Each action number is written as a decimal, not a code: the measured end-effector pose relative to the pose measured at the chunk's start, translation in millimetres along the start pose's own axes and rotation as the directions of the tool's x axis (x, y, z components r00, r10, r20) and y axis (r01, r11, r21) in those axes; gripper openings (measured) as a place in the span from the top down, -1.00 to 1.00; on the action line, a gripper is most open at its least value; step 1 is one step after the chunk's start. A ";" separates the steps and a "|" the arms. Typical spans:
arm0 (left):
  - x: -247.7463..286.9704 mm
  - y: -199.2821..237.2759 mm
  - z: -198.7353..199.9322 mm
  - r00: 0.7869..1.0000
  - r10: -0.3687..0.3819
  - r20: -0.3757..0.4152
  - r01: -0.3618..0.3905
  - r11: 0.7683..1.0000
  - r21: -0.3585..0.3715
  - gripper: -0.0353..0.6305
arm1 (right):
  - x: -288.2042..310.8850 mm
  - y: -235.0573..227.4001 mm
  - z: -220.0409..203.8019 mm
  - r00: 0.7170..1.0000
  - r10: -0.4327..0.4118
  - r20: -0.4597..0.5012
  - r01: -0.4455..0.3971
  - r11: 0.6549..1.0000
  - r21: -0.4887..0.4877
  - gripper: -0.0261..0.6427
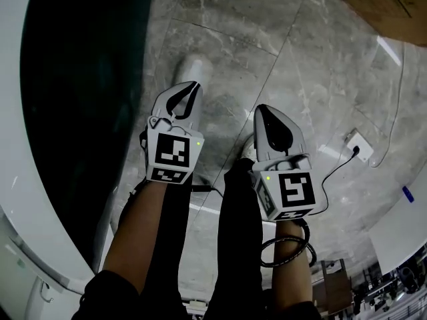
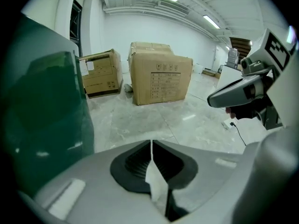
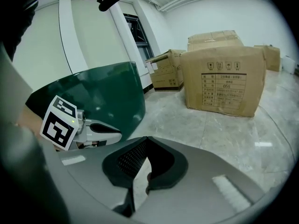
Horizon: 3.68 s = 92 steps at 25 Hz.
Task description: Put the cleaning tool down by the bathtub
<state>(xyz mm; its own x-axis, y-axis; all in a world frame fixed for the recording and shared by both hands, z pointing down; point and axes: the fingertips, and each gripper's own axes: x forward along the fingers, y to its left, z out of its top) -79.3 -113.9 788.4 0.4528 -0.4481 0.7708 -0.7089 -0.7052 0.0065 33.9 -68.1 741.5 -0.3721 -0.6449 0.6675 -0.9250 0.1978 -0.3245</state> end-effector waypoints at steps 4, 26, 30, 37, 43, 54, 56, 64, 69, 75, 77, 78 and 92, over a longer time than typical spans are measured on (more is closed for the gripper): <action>-27.8 -6.8 20.7 1.000 -0.009 0.016 0.009 1.000 0.010 0.85 | -23.2 14.4 20.4 1.000 -0.006 0.018 0.006 1.000 -0.010 0.86; -147.8 7.8 149.3 0.983 0.052 0.174 -0.050 0.999 -0.015 0.89 | -100.5 75.4 164.8 0.976 0.022 0.215 -0.004 0.996 -0.088 0.85; -167.8 11.2 167.3 0.980 0.070 0.188 -0.068 0.998 -0.018 0.89 | -115.7 79.9 184.2 0.973 0.020 0.228 0.002 0.996 -0.093 0.85; -207.1 12.6 208.9 0.966 0.096 0.239 -0.093 0.995 -0.021 0.89 | -144.9 99.3 232.4 0.948 0.035 0.315 -0.004 0.995 -0.099 0.85; -242.1 11.8 242.9 0.953 0.117 0.280 -0.116 0.993 -0.022 0.89 | -178.2 105.6 259.9 0.940 0.026 0.340 0.011 0.994 -0.107 0.85; -314.2 21.0 307.5 0.913 0.187 0.362 -0.190 0.981 -0.029 0.89 | -243.6 120.5 344.0 0.885 0.039 0.465 0.035 0.988 -0.151 0.85; -325.6 26.6 313.3 0.904 0.207 0.374 -0.205 0.978 -0.045 0.89 | -250.6 123.9 353.2 0.884 0.034 0.466 0.048 0.986 -0.163 0.85; -373.5 25.0 325.2 0.894 0.275 0.355 -0.256 0.962 -0.098 0.89 | -295.9 136.1 381.4 0.854 0.048 0.518 0.048 0.984 -0.171 0.85; -404.8 24.5 356.2 0.852 0.305 0.425 -0.282 0.952 -0.117 0.89 | -324.8 142.3 404.3 0.834 0.066 0.547 0.052 0.979 -0.197 0.85; -433.4 14.6 388.0 0.813 0.302 0.497 -0.282 0.952 -0.117 0.89 | -354.6 148.0 426.4 0.819 0.094 0.566 0.041 0.975 -0.221 0.85; -442.6 12.6 396.3 0.800 0.302 0.519 -0.281 0.952 -0.121 0.89 | -362.5 149.7 431.8 0.817 0.100 0.568 0.039 0.973 -0.228 0.85; -447.8 11.6 399.2 0.795 0.303 0.526 -0.283 0.951 -0.122 0.89 | -366.6 151.1 433.6 0.817 0.102 0.567 0.039 0.972 -0.231 0.85; -496.8 -0.7 416.8 0.755 0.339 0.561 -0.317 0.938 -0.141 0.89 | -414.3 167.2 447.1 0.788 0.141 0.599 0.031 0.963 -0.267 0.85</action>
<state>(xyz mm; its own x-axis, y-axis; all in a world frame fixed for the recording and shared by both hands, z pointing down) -78.4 -119.8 140.0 0.4049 -0.8858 0.2266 -0.8845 -0.4423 -0.1487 67.9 -97.9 111.1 -0.3771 -0.9228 0.0786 -0.9231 0.3675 -0.1132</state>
